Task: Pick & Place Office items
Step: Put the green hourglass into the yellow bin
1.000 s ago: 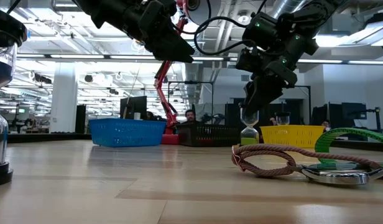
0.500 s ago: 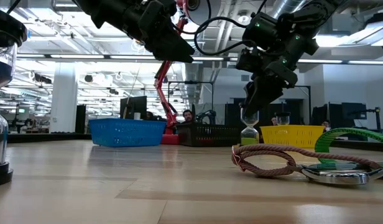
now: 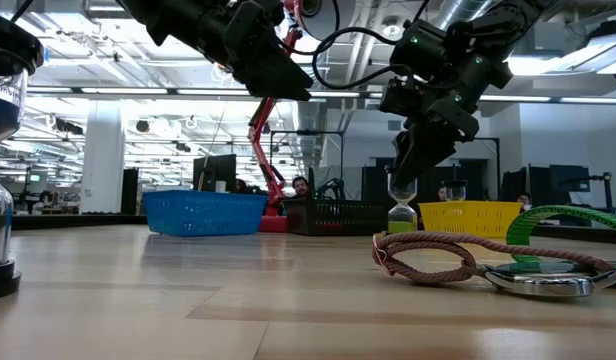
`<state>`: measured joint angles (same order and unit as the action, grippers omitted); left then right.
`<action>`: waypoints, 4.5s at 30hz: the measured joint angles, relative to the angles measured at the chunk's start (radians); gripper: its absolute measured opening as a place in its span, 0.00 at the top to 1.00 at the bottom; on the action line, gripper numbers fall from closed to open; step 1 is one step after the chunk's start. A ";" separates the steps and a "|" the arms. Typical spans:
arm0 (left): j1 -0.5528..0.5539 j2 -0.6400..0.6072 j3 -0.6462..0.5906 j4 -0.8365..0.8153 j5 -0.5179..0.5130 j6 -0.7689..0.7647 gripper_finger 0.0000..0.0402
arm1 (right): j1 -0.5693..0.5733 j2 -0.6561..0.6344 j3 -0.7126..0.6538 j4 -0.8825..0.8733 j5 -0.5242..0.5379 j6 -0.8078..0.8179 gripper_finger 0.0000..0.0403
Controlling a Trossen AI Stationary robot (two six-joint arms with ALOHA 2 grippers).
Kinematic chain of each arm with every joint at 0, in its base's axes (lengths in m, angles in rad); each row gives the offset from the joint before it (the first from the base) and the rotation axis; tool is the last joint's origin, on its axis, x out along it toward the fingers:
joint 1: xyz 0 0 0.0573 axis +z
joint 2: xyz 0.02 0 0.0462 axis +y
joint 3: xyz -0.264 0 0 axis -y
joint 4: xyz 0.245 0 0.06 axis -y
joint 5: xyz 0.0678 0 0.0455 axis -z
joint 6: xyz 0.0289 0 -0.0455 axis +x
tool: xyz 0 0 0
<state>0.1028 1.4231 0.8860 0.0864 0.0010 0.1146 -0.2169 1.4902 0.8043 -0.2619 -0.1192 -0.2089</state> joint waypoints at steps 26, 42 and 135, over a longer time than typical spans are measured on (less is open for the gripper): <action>0.000 0.000 0.000 0.000 0.000 0.000 0.33 | 0.000 0.000 0.001 -0.002 -0.007 0.000 0.51; 0.000 0.000 0.000 0.000 0.000 0.000 0.33 | -0.007 0.000 0.227 -0.267 0.012 0.059 0.51; -0.003 0.000 -0.048 0.012 0.000 -0.026 0.33 | -0.380 -0.169 -0.093 -0.203 0.437 0.602 0.41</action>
<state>0.1002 1.4231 0.8375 0.0981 0.0011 0.0887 -0.5965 1.3209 0.7109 -0.4651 0.3179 0.3931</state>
